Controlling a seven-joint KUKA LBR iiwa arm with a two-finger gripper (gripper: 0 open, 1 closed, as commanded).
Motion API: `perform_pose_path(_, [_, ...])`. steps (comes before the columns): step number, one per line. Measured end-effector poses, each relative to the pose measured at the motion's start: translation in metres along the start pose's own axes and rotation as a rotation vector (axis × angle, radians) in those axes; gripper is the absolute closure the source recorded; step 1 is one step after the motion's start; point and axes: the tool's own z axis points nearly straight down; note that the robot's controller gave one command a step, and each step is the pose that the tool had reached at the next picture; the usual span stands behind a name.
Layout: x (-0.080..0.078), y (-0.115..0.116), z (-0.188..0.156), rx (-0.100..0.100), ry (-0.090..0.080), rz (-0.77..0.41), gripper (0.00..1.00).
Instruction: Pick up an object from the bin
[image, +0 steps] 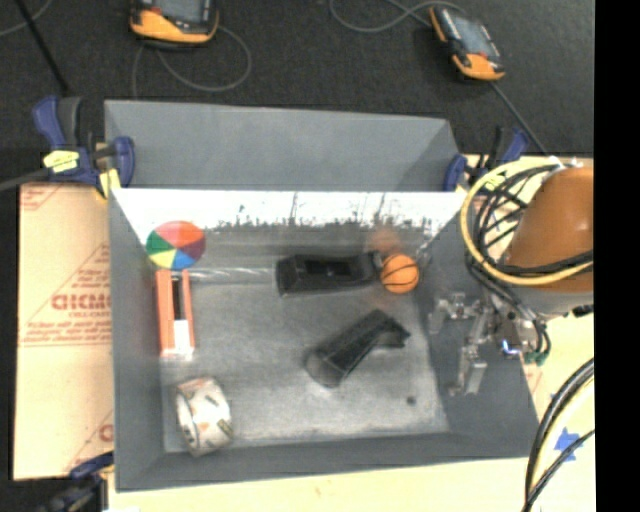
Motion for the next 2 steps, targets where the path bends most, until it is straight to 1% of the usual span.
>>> perform_pose_path(1, [-0.002,0.001,-0.005,0.002,-0.008,-0.004,0.0])
perform_pose_path(2, [-0.021,0.03,0.036,0.003,-0.012,-0.105,0.0])
